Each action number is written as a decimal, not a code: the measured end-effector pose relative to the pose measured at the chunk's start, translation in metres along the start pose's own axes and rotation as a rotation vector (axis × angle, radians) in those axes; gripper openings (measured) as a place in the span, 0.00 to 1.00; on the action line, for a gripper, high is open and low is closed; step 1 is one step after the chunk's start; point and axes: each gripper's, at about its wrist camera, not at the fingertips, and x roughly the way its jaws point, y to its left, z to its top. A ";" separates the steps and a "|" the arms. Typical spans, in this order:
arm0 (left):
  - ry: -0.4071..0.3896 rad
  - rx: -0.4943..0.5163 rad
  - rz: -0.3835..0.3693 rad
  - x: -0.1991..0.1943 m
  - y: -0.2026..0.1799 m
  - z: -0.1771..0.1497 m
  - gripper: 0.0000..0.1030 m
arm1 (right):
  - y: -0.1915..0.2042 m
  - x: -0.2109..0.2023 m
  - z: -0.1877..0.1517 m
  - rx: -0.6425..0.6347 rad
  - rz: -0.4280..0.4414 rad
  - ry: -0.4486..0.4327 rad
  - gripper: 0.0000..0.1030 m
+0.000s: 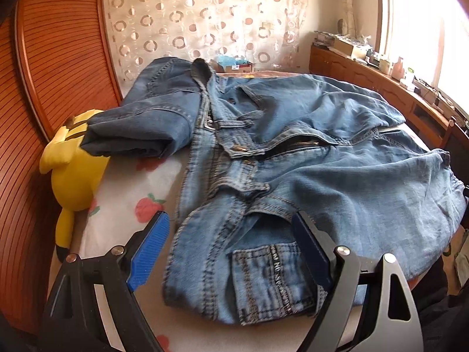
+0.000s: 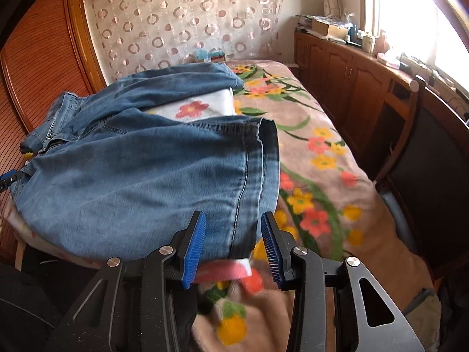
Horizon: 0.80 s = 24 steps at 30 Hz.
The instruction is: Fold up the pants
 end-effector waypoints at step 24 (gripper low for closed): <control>0.059 -0.110 0.031 0.000 0.050 -0.033 0.72 | 0.039 -0.013 0.058 -0.136 0.019 -0.206 0.12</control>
